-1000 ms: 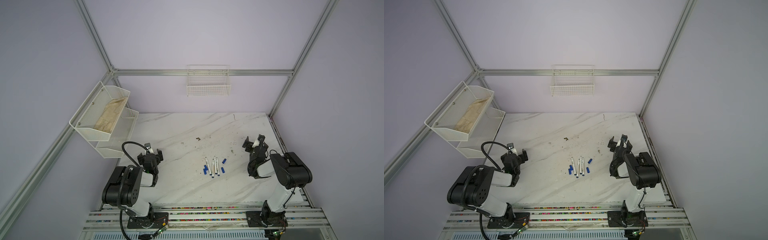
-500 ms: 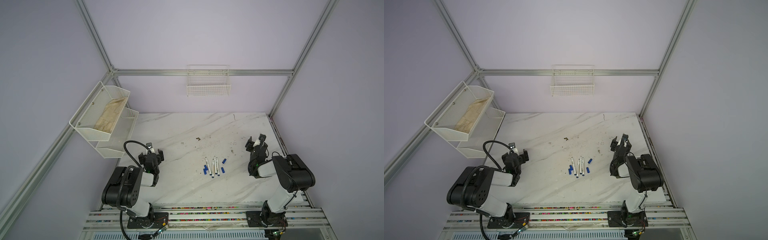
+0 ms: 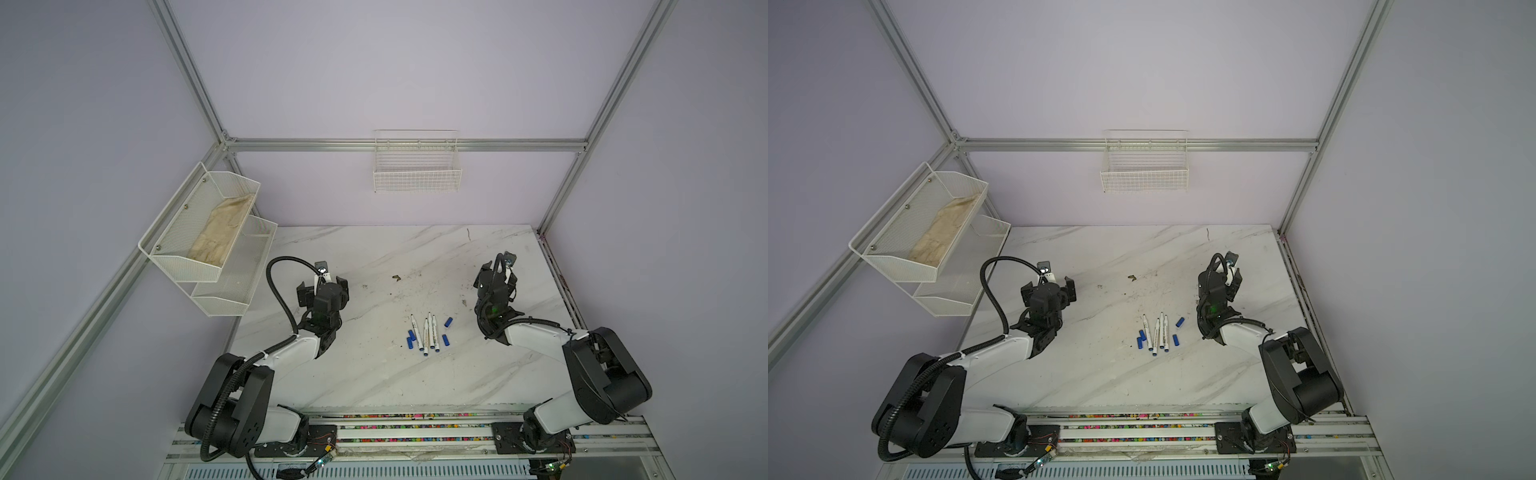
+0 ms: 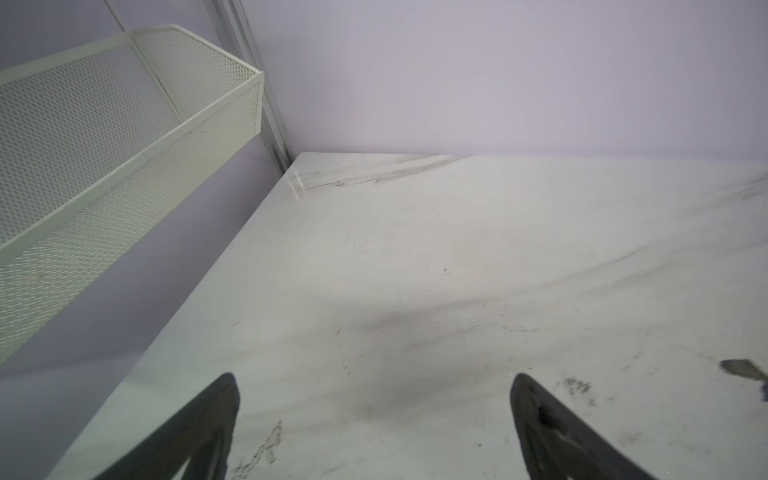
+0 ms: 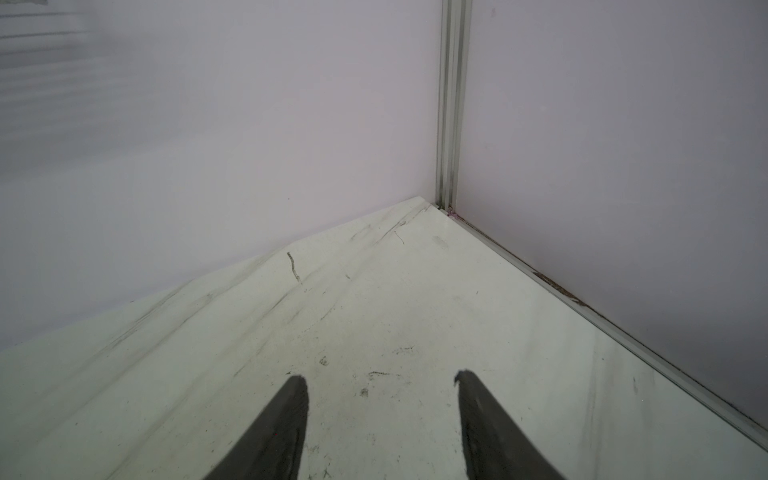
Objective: Insert the pens into the pen caps
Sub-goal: 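Move the left gripper over the markers while the right gripper advances toward the caps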
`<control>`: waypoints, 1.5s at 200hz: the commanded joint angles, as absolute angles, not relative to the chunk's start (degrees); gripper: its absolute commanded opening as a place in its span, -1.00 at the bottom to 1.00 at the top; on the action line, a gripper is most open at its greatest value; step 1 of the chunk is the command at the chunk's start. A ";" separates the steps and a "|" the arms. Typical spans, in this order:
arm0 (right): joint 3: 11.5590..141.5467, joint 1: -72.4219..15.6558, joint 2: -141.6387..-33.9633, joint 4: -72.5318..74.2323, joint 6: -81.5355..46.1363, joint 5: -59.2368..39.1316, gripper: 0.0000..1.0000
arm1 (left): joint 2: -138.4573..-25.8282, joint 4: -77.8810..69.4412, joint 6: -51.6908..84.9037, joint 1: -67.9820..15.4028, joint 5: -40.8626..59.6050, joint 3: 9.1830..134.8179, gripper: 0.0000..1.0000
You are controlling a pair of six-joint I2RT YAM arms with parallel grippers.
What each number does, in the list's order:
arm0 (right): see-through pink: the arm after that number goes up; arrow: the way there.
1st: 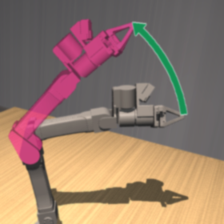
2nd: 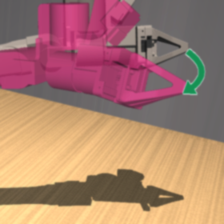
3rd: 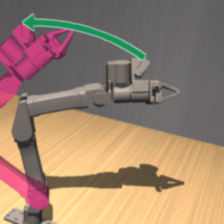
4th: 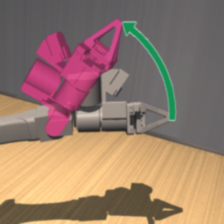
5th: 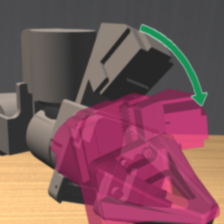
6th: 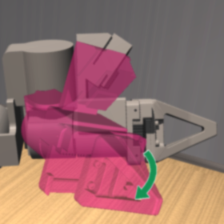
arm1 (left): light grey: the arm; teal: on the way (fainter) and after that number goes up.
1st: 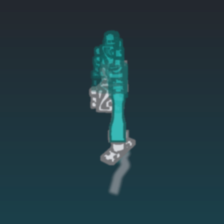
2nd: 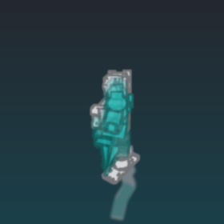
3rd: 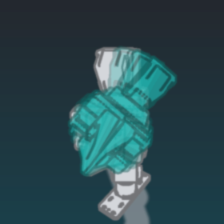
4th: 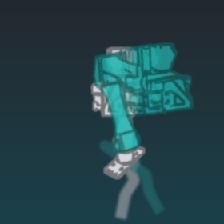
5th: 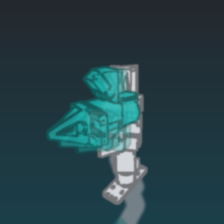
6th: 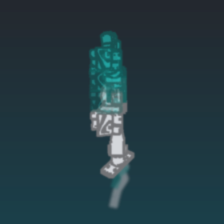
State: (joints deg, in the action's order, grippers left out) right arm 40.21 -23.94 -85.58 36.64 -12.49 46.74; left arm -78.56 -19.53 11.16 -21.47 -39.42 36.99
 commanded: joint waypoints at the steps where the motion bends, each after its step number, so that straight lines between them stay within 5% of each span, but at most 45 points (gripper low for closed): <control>1: 41.26 -24.90 -82.91 28.23 -19.08 45.16 0.22 | -80.00 -8.88 20.79 -26.78 -42.94 43.42 1.00; 79: 42.31 -26.62 -85.40 30.99 -13.89 40.85 0.24 | -85.96 3.45 26.28 -37.15 -22.32 51.45 1.00; 229: 45.70 -26.56 -88.46 26.01 -15.20 35.25 0.24 | -97.84 13.05 18.31 -43.84 -9.70 66.74 1.00; 300: 46.76 -26.60 -89.30 24.74 -15.62 34.89 0.23 | -102.64 18.73 15.96 -44.04 -6.35 72.40 0.63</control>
State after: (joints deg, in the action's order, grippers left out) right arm 45.54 -26.57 -89.06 26.28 -14.79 34.85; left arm -101.27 16.19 17.78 -43.70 -8.75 64.97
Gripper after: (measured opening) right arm 0.617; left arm 0.848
